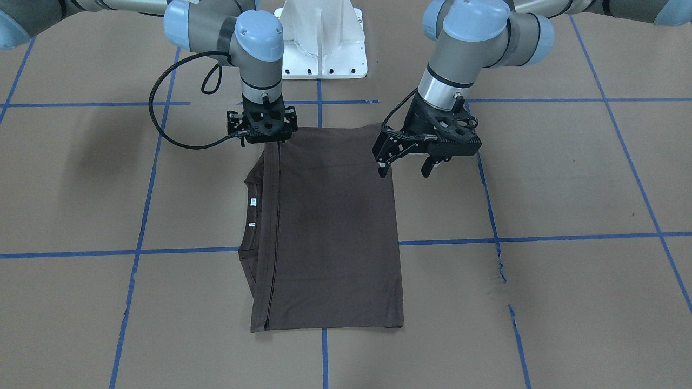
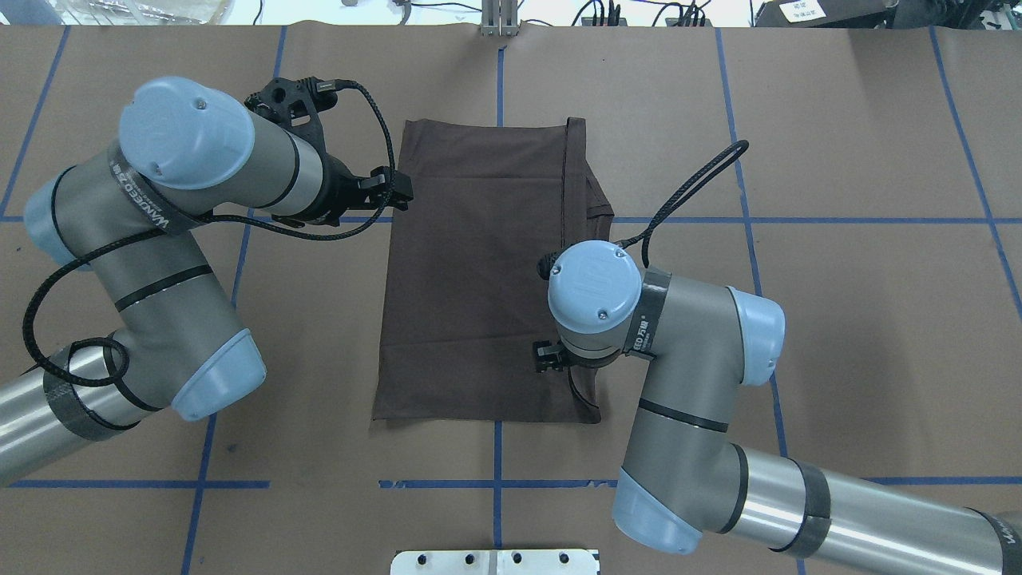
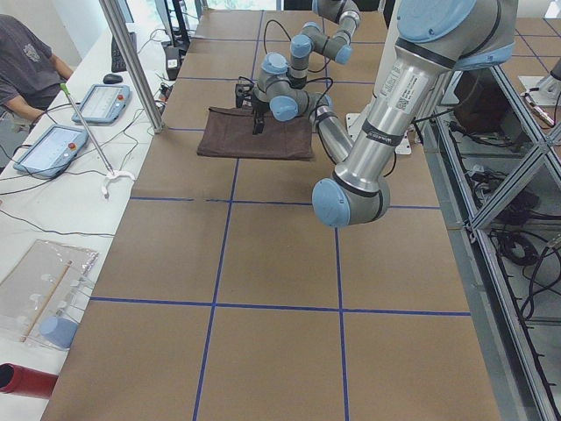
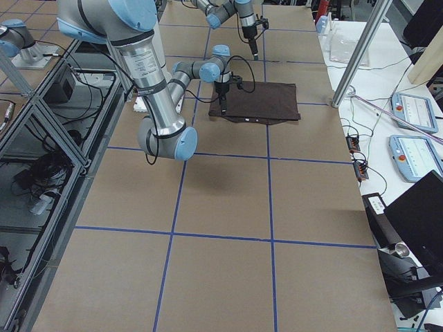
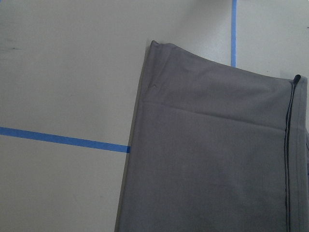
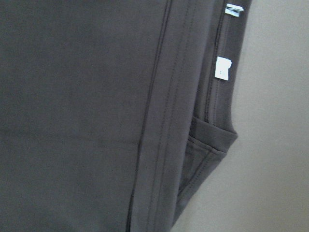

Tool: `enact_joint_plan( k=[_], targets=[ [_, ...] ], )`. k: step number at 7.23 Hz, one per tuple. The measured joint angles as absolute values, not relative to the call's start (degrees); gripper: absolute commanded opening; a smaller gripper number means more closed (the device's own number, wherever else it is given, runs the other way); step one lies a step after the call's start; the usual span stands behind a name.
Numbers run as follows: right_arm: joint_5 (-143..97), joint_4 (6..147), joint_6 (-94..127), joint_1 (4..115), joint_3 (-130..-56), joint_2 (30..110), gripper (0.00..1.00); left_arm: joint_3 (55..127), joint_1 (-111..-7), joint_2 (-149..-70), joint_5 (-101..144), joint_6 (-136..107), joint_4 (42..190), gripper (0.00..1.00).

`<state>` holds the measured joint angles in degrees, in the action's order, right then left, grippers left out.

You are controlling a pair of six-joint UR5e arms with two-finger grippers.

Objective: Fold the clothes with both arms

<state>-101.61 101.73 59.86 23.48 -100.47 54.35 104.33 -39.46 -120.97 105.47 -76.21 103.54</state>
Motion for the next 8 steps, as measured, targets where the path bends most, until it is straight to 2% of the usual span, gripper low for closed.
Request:
enact_joint_plan(
  k=[2, 8],
  targets=[
    [-101.80, 101.69, 59.86, 22.96, -97.84, 53.43, 1.00, 104.33, -39.46, -120.96, 105.47, -76.20, 103.53, 1.00],
    [-102.66, 102.33, 59.94, 22.80, -97.21, 55.06, 1.00, 104.45, -39.46, -121.03, 105.47, -76.20, 103.41, 1.00]
  ],
)
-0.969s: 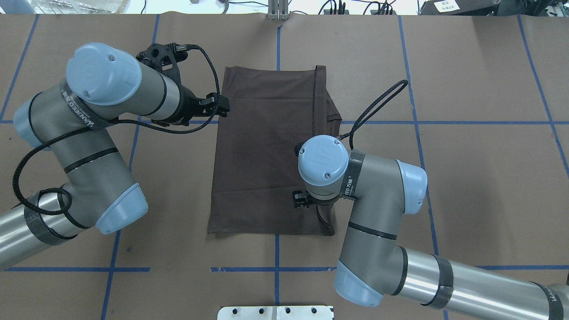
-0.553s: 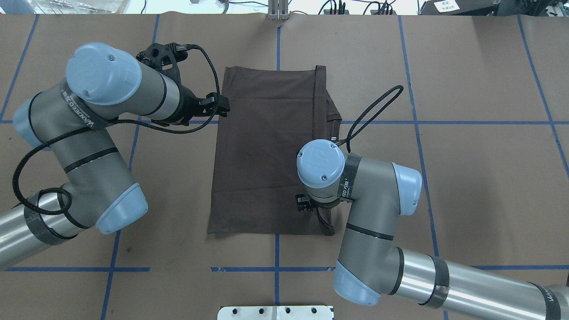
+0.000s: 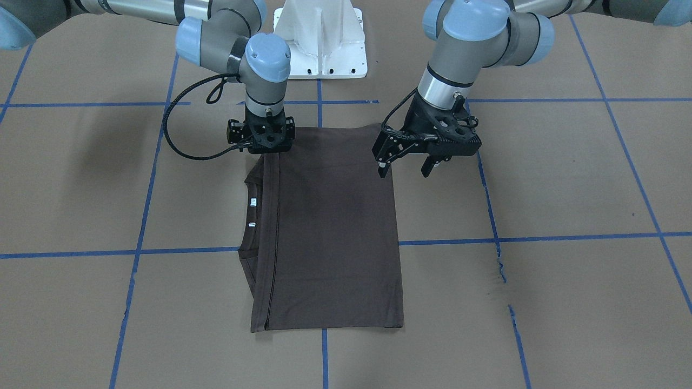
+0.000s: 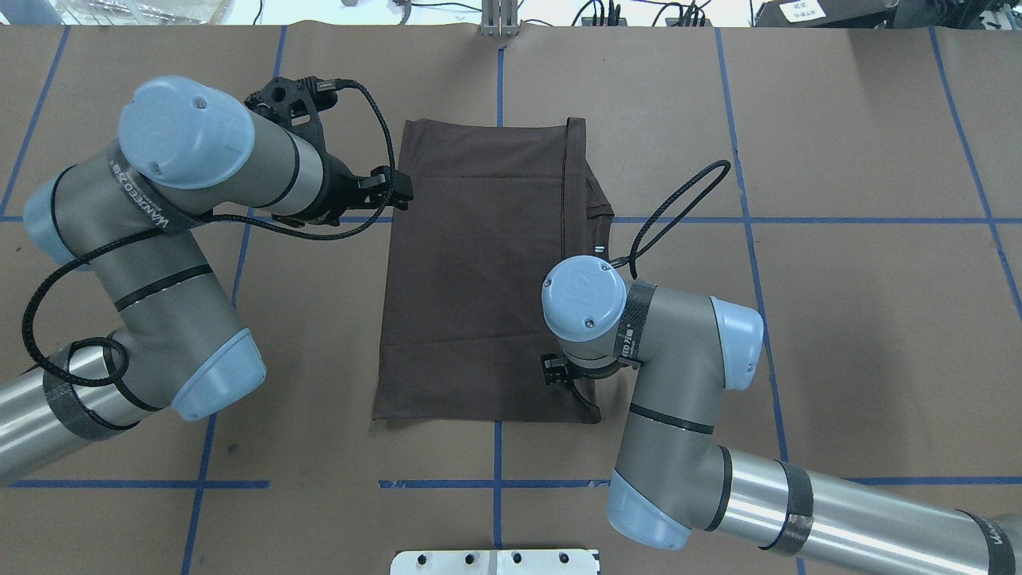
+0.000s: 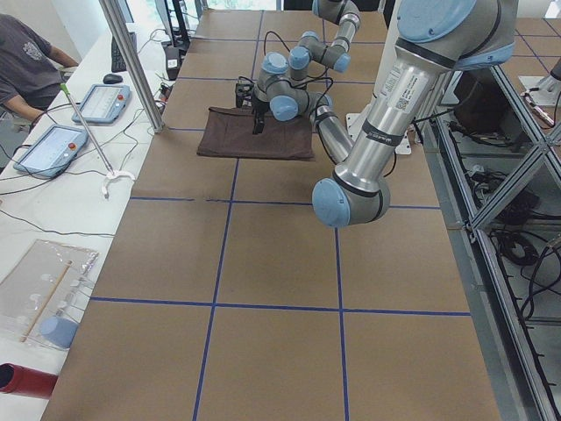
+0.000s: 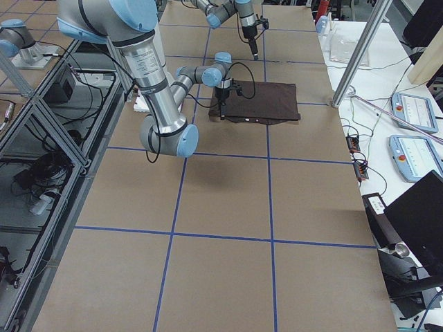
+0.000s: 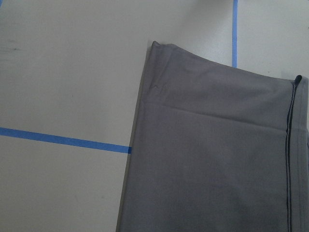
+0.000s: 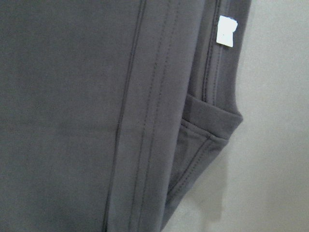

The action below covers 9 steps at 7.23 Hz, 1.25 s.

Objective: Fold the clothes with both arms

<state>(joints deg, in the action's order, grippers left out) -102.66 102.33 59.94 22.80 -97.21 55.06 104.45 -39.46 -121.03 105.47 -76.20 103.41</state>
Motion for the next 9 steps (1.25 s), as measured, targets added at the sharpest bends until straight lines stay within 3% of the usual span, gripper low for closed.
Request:
enact_joint_plan(
  k=[9],
  targets=[
    [-104.06, 103.22, 59.83, 24.38, -99.84, 59.71, 1.00, 104.43, -39.46, -121.06, 105.47, -76.20, 103.43, 1.00]
  ],
)
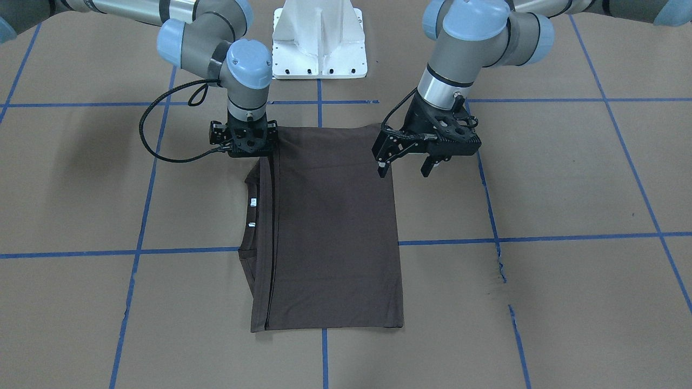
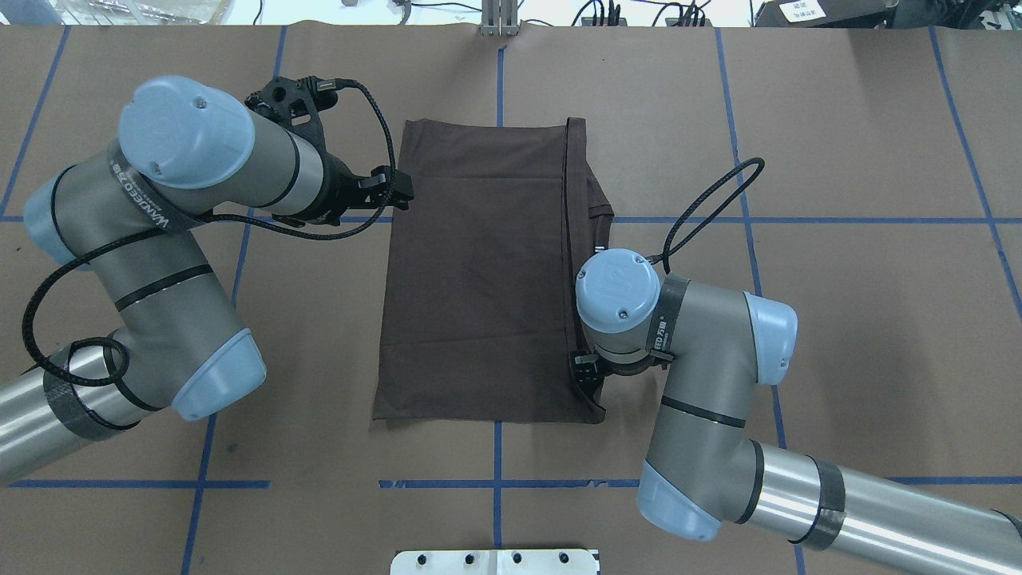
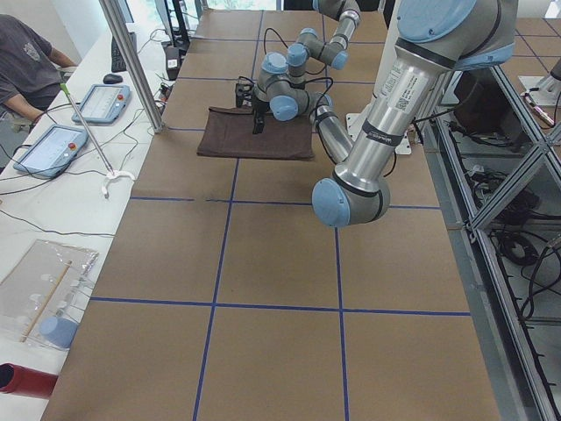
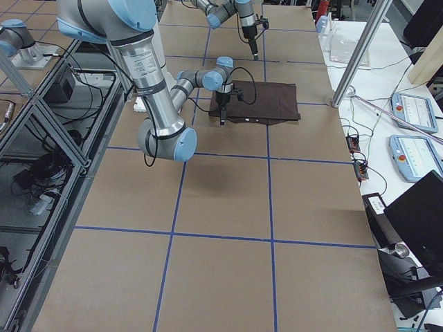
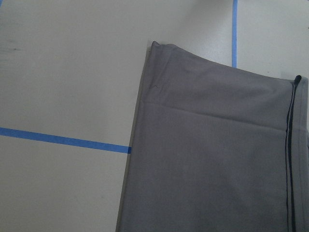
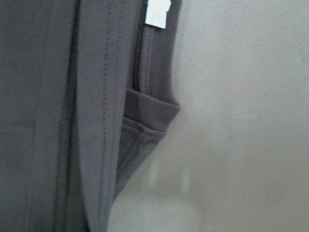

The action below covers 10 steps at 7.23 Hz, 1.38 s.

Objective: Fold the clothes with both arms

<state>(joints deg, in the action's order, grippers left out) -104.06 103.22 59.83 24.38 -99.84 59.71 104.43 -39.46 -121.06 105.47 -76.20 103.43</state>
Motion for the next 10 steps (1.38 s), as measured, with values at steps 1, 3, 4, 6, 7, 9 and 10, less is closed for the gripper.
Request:
enact_joint_plan(
  k=[1, 3, 4, 6, 7, 9, 10],
  targets=[
    [-104.06, 103.25, 59.44, 24.81, -101.02, 61.53, 1.00, 104.47, -39.46, -121.05, 105.47, -76.20, 103.39, 1.00],
    [-104.25, 104.19, 56.68, 26.51, -104.02, 63.85, 1.00, 104.61, -39.46, -121.05, 105.49, -76.20, 103.36, 1.00],
    [-104.76, 104.93, 56.02, 27.05, -104.64, 62.80, 1.00, 104.72, -39.46, -121.08, 105.53, -76.20, 103.36, 1.00],
    [-105.42, 105.16, 56.03, 27.08, -101.60, 57.05, 1.00, 104.81, -39.46, -121.06, 105.55, -76.20, 103.36, 1.00],
    [-105.42, 105.07, 56.33, 26.50, -98.30, 54.11, 1.00, 104.79, -39.46, -121.04, 105.56, -76.20, 103.36, 1.00],
    [-105.41, 105.01, 56.87, 24.63, -95.10, 51.86, 1.00, 104.74, -39.46, -121.00, 105.54, -76.14, 103.36, 1.00],
    [-105.38, 105.04, 57.24, 23.72, -94.73, 51.76, 1.00, 104.71, -39.46, -120.97, 105.50, -76.12, 103.36, 1.00]
  ],
)
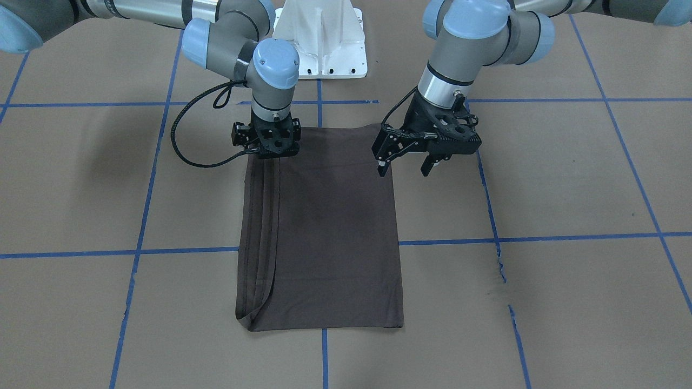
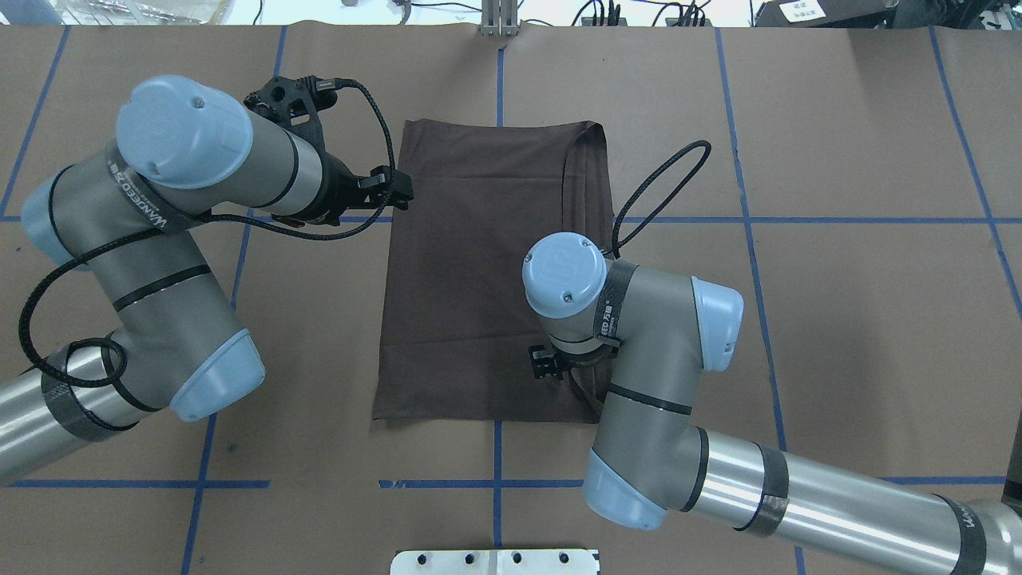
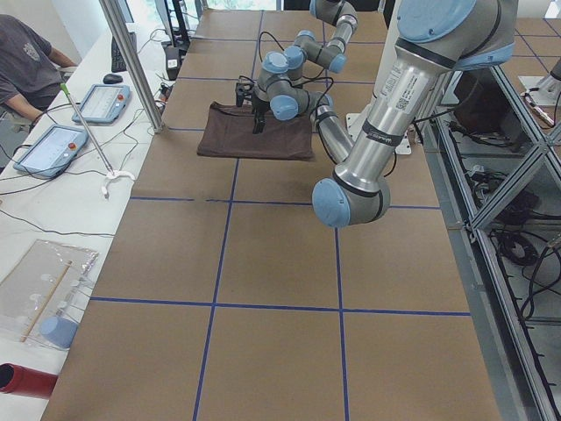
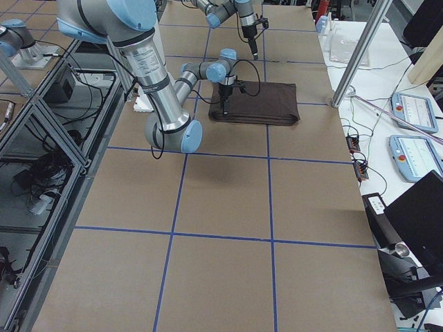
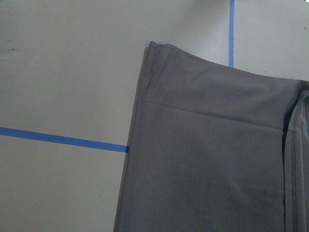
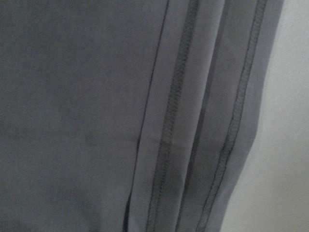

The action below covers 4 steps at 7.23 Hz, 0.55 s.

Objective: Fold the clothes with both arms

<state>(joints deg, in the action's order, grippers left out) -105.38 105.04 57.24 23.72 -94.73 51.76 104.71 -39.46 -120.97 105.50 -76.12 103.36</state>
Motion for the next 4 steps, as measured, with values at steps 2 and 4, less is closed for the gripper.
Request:
enact_joint_plan(
  k=[2, 4],
  targets=[
    [-105.36, 105.26, 57.47, 23.05, -94.52, 52.12, 1.00, 104.77, -39.46, -120.96, 105.53, -76.11, 103.32, 1.00],
    [-105.56, 105.52, 57.40, 23.77, -94.57, 52.43, 1.00, 104.72, -39.46, -120.96, 105.54, -76.15, 103.39, 1.00]
  ],
)
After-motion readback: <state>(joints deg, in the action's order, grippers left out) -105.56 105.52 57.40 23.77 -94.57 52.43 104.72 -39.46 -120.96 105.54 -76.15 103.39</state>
